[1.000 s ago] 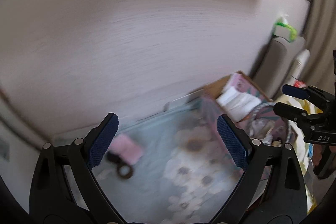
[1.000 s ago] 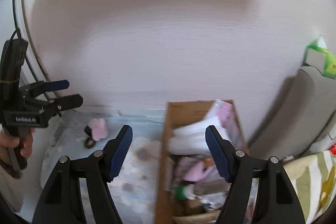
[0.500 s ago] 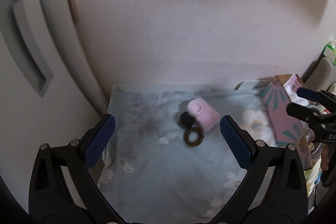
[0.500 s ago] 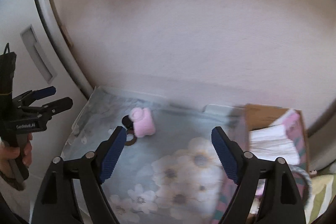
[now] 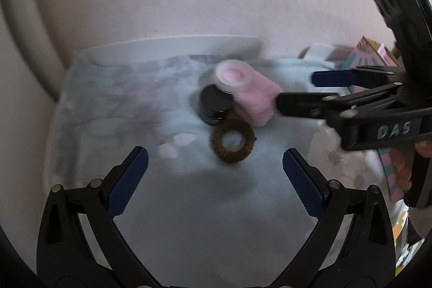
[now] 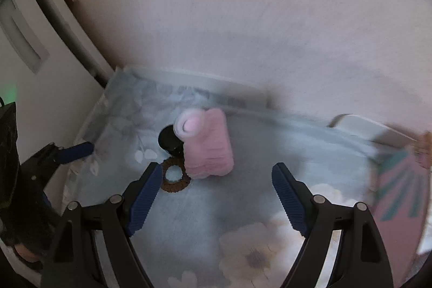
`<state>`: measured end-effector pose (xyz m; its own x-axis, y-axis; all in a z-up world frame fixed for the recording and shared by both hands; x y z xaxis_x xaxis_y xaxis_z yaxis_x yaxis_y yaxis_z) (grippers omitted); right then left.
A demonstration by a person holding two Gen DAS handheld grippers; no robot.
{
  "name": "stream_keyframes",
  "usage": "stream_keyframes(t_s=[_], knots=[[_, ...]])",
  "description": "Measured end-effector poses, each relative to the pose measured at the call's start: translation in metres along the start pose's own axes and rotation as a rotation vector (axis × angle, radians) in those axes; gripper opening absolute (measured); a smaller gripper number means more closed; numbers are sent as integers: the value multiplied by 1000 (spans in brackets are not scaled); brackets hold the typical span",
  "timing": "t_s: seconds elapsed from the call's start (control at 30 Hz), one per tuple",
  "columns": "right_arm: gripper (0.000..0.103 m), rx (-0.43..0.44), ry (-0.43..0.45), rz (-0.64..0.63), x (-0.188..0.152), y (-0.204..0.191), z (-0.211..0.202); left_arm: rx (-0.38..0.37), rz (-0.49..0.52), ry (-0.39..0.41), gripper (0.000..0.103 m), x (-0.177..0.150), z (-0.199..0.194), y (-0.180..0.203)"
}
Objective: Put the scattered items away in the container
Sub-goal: 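Grasp the brown hair tie with the left gripper while the right grasps the pink fuzzy hair tie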
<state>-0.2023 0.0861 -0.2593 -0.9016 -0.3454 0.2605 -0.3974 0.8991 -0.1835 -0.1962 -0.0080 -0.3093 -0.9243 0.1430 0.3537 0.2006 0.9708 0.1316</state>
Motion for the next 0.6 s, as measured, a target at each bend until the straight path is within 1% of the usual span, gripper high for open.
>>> stream_keyframes(t_s=[0.13,0.23,0.4,0.47,0.5,0.53,0.57,0.6], knots=[[80,8,-34,-24,1,-3,20,-4,22,-18,100,8,22,6],[80,21,-52,-37,4,-3,34,-14,26,-20,100,13,30,8],[80,41,-64,-44,7,-4,43,-23,35,-18,100,19,39,10],[79,58,-62,-39,7,-3,45,-25,42,-20,97,20,42,10],[78,62,-62,-38,7,-3,45,-28,47,-25,88,19,44,11],[73,68,-62,-35,7,-2,46,-25,51,-34,70,18,47,10],[67,76,-62,-33,7,-2,47,0,56,-28,65,18,47,9],[62,84,-66,-34,6,-1,48,12,63,-21,54,18,46,8]])
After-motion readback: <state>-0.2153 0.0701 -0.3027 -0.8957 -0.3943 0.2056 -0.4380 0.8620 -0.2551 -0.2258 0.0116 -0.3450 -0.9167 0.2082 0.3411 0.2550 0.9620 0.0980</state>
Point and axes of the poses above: each gripper's, at about its wrist camera, not at the fingertips, and z roughly the way its jaws point, y to its right, x to its top, the point moved 10 cm from there along z, roughly the way its jaws point, and after that the axes turned 13 degrees about -y, right-handed, at the moved point
